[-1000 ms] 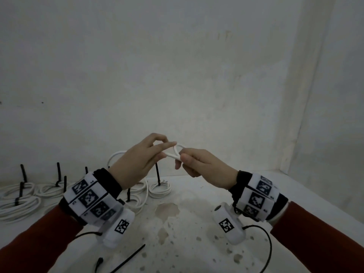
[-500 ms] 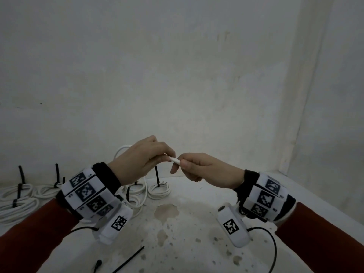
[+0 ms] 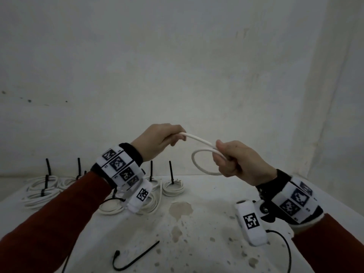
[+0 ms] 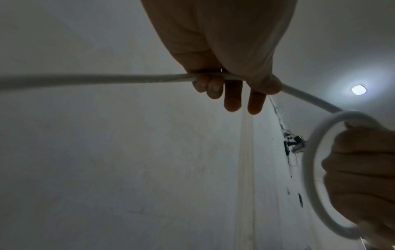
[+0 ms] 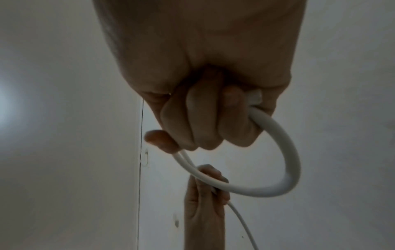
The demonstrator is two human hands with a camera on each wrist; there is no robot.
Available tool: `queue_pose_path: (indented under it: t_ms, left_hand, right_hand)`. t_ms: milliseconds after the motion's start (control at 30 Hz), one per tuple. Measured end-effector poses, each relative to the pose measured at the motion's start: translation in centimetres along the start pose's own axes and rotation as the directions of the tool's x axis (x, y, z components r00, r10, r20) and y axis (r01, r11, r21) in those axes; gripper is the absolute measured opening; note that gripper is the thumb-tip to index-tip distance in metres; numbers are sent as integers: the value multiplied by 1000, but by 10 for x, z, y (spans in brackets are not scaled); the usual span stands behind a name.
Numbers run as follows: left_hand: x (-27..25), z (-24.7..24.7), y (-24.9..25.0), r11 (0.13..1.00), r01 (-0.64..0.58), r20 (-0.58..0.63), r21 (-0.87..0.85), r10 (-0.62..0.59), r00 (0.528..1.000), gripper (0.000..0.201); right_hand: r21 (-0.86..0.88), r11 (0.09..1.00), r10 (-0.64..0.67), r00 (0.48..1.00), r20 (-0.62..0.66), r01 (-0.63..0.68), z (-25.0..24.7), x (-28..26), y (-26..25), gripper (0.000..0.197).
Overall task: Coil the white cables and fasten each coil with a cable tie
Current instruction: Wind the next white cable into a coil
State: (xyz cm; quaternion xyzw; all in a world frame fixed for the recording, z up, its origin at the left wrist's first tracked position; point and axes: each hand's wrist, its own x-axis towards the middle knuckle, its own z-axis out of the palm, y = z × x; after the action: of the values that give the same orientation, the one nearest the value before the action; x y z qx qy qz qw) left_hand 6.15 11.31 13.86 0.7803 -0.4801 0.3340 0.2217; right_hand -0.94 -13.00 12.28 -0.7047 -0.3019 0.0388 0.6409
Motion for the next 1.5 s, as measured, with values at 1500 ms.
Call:
queue_pose_path:
  t_ms: [1500]
  left_hand:
    - [-27, -49, 33, 852, -198, 61, 484, 193, 979, 29]
  right_hand:
    - [-754, 623, -214, 972, 94, 210, 18, 58, 12, 15]
